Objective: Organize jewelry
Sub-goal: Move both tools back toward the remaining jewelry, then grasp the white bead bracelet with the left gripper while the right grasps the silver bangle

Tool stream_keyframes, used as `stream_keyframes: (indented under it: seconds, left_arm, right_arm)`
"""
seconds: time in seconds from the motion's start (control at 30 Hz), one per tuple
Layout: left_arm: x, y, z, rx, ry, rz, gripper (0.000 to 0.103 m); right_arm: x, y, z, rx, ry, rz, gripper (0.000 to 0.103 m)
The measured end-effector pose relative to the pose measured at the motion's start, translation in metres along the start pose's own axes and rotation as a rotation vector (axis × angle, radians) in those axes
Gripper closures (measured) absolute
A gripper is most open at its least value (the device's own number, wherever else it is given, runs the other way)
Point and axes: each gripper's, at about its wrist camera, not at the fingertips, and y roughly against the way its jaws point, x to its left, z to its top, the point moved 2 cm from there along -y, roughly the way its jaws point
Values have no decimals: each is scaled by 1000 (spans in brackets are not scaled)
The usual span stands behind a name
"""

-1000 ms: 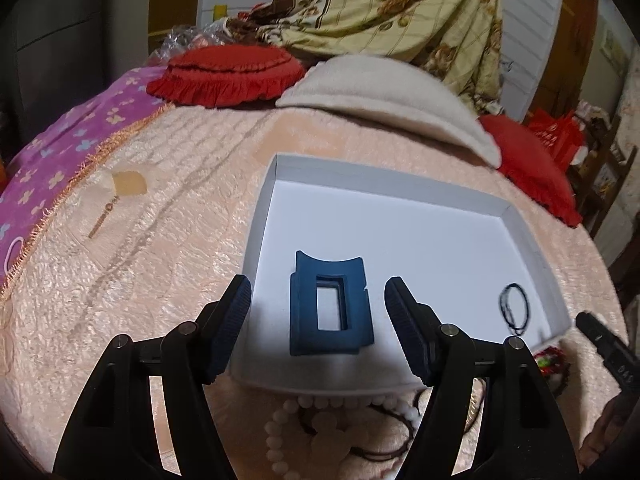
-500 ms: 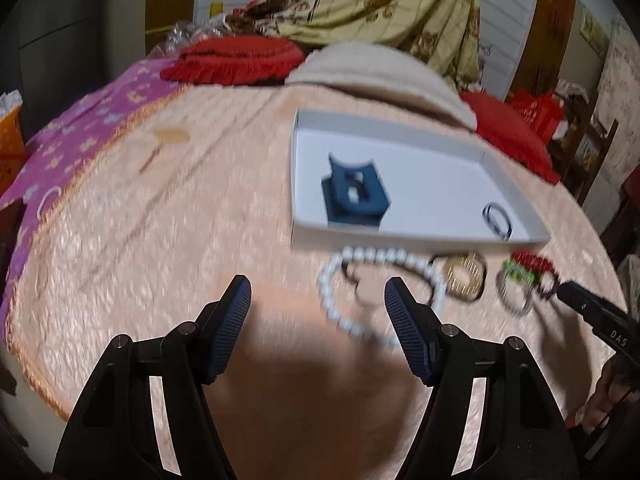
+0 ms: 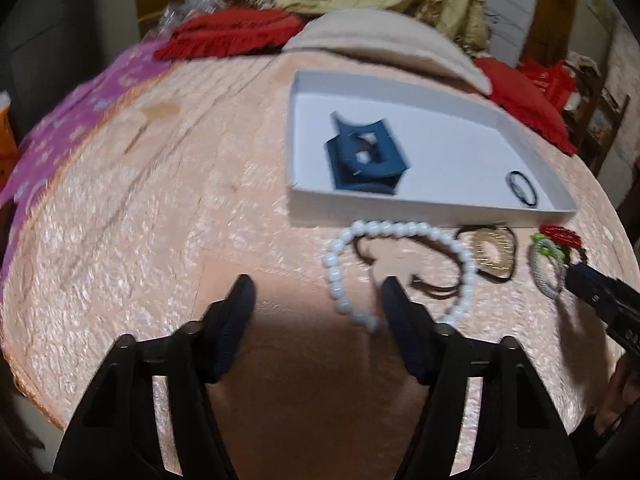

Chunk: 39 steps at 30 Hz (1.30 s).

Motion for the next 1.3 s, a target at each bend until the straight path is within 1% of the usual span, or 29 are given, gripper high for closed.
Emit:
stream_keyframes:
  seconds: [0.03, 0.07, 0.17, 0.27, 0.3, 0.37, 0.4, 0.43, 0.47, 0.53, 0.73, 0.83, 0.87, 0.9, 0.93, 0.97, 1.0, 1.07, 1.17, 1.23, 1.3]
  left_arm:
    - [1, 0, 1, -12, 3, 16, 50]
    - [0, -1, 2, -5, -4, 34, 51]
    - [-8, -2, 1, -5, -54, 74, 51]
    - [-10, -3, 1, -2, -59, 65, 52]
    - [-11, -3, 1, -4, -68, 63, 56]
    - [-21, -1, -1, -7, -111, 25, 89]
    - [-27, -1, -3, -11, -140, 34, 90]
    - [-31, -1, -4, -15, -165, 43, 95]
    - [-33, -1, -4, -18, -175, 53, 95]
    - [-30, -1, -3, -14, -155, 42, 95]
    - [-23, -2, 0, -5, -117, 10, 95]
    - [-17, -3, 3, 1, -85, -18, 95]
    - [-16, -3, 3, 2, -80, -22, 95]
    - [-17, -2, 3, 1, -81, -23, 95]
    - [-17, -2, 3, 0, -81, -25, 95]
    - [-17, -1, 3, -1, -79, -39, 95]
    - [-18, 1, 3, -6, -75, -49, 95]
    - [-16, 8, 4, -25, -66, -62, 95]
    - [-15, 16, 7, -51, -43, -81, 95]
    - [-13, 18, 8, -58, -31, -82, 95]
    - [-11, 19, 8, -59, -24, -85, 95]
  right_arm:
    - [0, 0, 0, 1, 1, 0, 63]
    - [1, -1, 0, 4, 2, 0, 63]
    - [2, -3, 0, 8, 4, -4, 63]
    - [0, -3, -1, 13, -1, -6, 63]
    - [0, -4, -1, 14, -2, -6, 63]
    - [0, -6, -2, 17, -6, -2, 63]
    - [0, -6, -2, 18, -9, 2, 63]
    - [0, -8, -2, 19, -14, 12, 63]
    - [0, -10, -1, 24, -19, 26, 63]
    - [0, -15, 0, 29, -22, 37, 63]
    - [0, -22, 6, 16, -11, 30, 63]
    - [4, -26, 8, 23, 31, 12, 63]
    - [8, -27, 8, 28, 66, -3, 63]
    - [10, -28, 8, 32, 93, -23, 70]
    - [12, -28, 7, 35, 120, -49, 73]
    - [14, -28, 6, 37, 165, -82, 83]
    - [15, -28, 5, 39, 173, -80, 92]
    - [15, -26, 4, 43, 177, -70, 96]
    - [12, -21, 2, 34, 154, -52, 96]
    - [10, -13, 2, 9, 134, -43, 96]
    - [6, -3, 3, -18, 103, -16, 96]
